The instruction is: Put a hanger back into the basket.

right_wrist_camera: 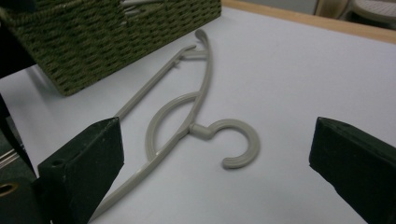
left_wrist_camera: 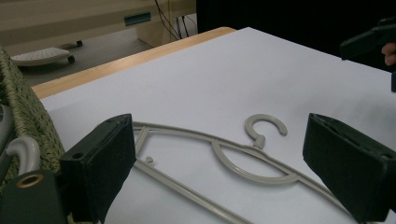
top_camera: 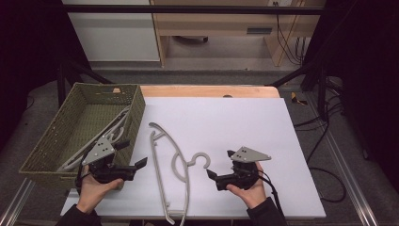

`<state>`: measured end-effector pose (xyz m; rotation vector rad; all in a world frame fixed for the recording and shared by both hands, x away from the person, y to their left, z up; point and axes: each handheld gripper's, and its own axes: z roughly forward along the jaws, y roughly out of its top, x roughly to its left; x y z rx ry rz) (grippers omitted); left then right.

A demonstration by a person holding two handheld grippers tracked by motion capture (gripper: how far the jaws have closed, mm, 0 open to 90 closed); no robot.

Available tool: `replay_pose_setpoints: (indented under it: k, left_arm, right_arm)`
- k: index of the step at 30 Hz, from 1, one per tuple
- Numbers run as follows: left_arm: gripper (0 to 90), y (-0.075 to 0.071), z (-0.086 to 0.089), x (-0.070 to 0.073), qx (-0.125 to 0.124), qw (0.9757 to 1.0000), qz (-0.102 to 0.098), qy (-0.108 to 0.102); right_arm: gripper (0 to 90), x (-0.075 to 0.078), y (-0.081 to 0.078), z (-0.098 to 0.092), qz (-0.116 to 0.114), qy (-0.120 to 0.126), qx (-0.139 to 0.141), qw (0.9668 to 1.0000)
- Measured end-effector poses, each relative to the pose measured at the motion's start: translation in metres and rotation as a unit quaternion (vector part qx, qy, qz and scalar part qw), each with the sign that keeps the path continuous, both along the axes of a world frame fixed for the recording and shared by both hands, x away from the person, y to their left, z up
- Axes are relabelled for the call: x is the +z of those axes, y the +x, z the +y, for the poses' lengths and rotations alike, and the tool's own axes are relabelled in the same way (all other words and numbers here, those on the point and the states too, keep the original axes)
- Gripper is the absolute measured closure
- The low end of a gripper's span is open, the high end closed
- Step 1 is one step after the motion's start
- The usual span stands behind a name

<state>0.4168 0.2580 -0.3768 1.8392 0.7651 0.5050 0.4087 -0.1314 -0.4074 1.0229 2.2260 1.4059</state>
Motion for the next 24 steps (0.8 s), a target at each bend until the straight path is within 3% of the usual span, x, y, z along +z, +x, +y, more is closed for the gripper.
replay_pose_setpoints:
  k: [7,9,14,23,24]
  left_arm:
    - [8.2,0.001,0.0,0.0,0.001,1.0,0.003,0.004]
    - [7.9,0.0,0.0,0.0,0.001,1.0,0.0,0.005]
    - [7.8,0.0,0.002,0.001,0.004,1.0,-0.001,0.002]
    - [7.4,0.0,0.001,0.001,0.003,1.0,-0.001,0.006]
    - [7.3,0.0,0.001,0.001,0.004,1.0,0.0,0.005]
  right_arm:
    - [6.6,-0.016,-0.001,0.026,0.029,-0.013,0.023,0.9992]
    - [8.8,-0.022,-0.002,0.034,0.043,-0.028,0.027,0.9983]
    - [16.3,-0.039,-0.003,0.056,0.067,-0.069,0.023,0.9951]
    - [22.5,-0.058,-0.009,0.083,0.089,-0.105,0.042,0.9896]
    - [25.2,-0.062,-0.011,0.088,0.095,-0.118,0.048,0.9873]
